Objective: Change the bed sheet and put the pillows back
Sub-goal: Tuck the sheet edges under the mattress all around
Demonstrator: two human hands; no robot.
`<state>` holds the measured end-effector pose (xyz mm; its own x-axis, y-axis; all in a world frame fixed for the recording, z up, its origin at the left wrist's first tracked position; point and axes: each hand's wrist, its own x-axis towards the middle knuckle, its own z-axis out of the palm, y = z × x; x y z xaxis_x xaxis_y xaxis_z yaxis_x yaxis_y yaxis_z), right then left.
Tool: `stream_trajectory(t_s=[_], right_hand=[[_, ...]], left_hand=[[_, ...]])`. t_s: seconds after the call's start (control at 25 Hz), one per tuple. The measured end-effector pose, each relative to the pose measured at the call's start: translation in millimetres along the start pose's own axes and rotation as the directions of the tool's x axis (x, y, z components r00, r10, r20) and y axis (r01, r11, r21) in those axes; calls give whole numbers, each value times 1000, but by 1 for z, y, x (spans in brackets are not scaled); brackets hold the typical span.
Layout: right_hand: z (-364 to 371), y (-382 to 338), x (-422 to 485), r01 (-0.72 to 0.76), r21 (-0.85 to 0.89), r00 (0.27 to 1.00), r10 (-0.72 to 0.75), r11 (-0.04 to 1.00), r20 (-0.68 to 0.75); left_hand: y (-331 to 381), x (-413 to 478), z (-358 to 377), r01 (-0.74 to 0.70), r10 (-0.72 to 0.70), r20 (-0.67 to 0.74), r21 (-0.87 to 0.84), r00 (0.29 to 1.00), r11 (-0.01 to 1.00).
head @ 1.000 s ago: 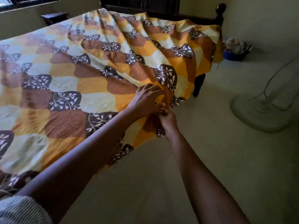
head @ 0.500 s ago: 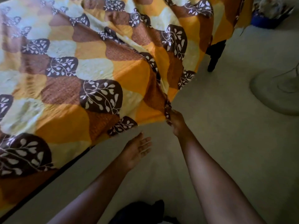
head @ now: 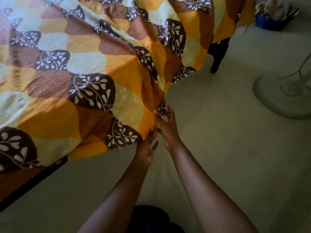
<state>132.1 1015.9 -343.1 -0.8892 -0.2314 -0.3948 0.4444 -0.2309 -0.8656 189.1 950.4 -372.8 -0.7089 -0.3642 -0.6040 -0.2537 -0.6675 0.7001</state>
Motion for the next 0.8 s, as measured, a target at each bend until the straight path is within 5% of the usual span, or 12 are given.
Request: stream_trajectory(t_s=[0.12, 0.24, 0.36, 0.44, 0.52, 0.64, 0.8], right_hand=[[3, -14, 4, 14, -120, 993, 0, 993, 116], [-5, -20, 11, 92, -240, 994, -76, 966, 76], [-6, -13, 25, 122, -434, 992, -117, 893, 39], [1, -9, 36, 238, -585, 965, -254, 776, 56], [11, -2, 50, 271, -653, 952, -299, 707, 72], [24, 4, 64, 149, -560, 982, -189, 815, -14], [33, 7, 70, -15, -120, 1000, 13, 993, -16]], left_hand=[[3, -12, 7, 52, -52, -1, -17, 999, 999], [11, -25, 10, 184, -193, -80, -108, 978, 977], [30, -56, -1, 372, -367, -86, 52, 926, 927], [52, -76, -6, 230, -227, -41, 93, 973, 969], [74, -80, -9, 34, -33, 11, -67, 999, 997], [97, -63, -9, -50, 51, -9, -355, 999, 933], [97, -42, -23, -32, 54, 20, -571, 998, 820]])
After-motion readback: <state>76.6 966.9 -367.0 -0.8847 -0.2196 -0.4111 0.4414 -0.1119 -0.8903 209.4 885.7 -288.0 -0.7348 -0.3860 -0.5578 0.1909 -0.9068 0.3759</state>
